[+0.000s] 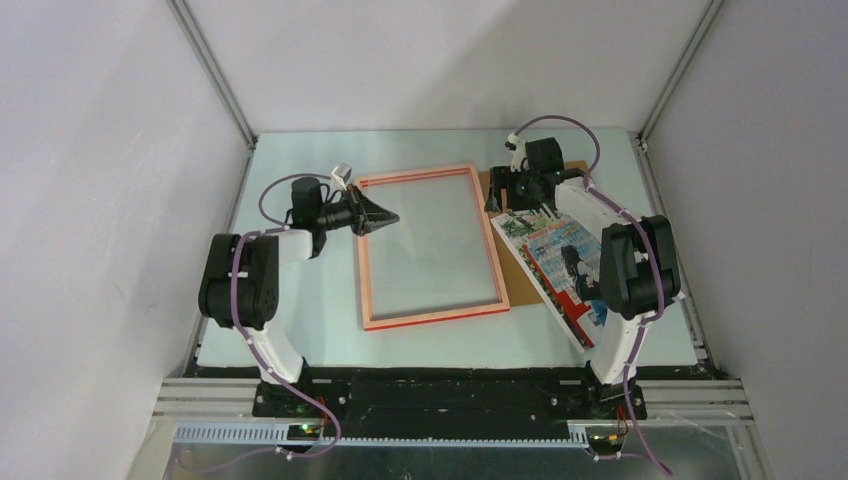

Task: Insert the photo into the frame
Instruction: Place the photo frame item in the photo frame.

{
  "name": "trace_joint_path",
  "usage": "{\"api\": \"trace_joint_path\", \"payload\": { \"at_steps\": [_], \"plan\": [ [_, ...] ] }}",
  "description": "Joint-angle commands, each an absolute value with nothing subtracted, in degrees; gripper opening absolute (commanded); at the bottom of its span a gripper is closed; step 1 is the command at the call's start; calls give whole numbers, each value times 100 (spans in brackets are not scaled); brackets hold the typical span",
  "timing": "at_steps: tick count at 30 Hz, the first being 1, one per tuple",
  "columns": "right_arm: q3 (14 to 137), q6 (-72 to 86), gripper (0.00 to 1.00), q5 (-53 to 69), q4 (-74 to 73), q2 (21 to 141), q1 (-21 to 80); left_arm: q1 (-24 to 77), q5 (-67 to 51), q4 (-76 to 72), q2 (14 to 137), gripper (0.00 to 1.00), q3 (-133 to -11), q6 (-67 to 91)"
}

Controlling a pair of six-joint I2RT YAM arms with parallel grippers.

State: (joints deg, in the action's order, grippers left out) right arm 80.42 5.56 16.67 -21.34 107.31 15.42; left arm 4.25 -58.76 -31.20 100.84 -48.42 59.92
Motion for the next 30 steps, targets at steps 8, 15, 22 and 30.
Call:
{"api": "trace_joint_path", "payload": {
  "at_steps": [8,15,22,30],
  "plan": [
    [7980,541,76,1803,-1934,10781,1678,469,-6133,-3384,9927,0,-4839,5845],
    [7954,557,73,1983,-1886,10906,1695,458,-6180,-3384,9920,0,-4860,5853],
    [7955,551,69,2063,-1848,11071,1745,457,-6219,-3384,9888,0,-4851,5853],
    [7957,535,63,2109,-1816,11240,1775,453,-6212,-3377,9925,0,-4856,5891]
  ]
}}
